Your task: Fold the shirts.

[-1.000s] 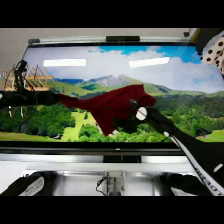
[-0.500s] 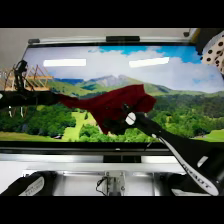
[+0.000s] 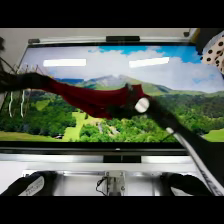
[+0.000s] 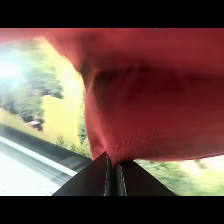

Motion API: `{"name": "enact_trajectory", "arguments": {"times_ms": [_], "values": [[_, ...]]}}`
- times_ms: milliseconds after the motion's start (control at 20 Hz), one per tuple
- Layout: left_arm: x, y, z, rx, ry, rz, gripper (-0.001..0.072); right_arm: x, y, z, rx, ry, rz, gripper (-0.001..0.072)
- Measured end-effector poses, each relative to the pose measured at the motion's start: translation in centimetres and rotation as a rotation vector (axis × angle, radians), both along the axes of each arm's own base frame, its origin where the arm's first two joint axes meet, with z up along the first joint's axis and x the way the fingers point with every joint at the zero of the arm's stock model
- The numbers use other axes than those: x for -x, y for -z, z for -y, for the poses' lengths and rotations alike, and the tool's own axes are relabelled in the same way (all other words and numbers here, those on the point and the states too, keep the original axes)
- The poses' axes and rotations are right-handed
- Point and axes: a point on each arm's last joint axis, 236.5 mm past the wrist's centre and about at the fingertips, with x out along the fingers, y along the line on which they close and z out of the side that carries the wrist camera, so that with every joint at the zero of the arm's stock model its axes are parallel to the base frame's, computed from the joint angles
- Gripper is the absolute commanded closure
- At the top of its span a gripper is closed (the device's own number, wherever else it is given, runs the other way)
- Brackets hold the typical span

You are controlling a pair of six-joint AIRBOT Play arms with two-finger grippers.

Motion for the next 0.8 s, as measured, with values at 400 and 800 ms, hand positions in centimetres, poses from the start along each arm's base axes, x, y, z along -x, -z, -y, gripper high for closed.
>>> {"name": "enact_trajectory", "arguments": {"times_ms": [400,800], "values": [[11.2,-33.4,-2.4,0.103,-0.191,0.759,0.0673,6.5,-41.8,14.9,-0.038,0.167,1.039,0.0638],[17.7,-35.5,-3.2,0.05,-0.289,0.87,0.0673,12.0,-42.2,19.8,0.116,0.235,1.021,0.0638]]}}
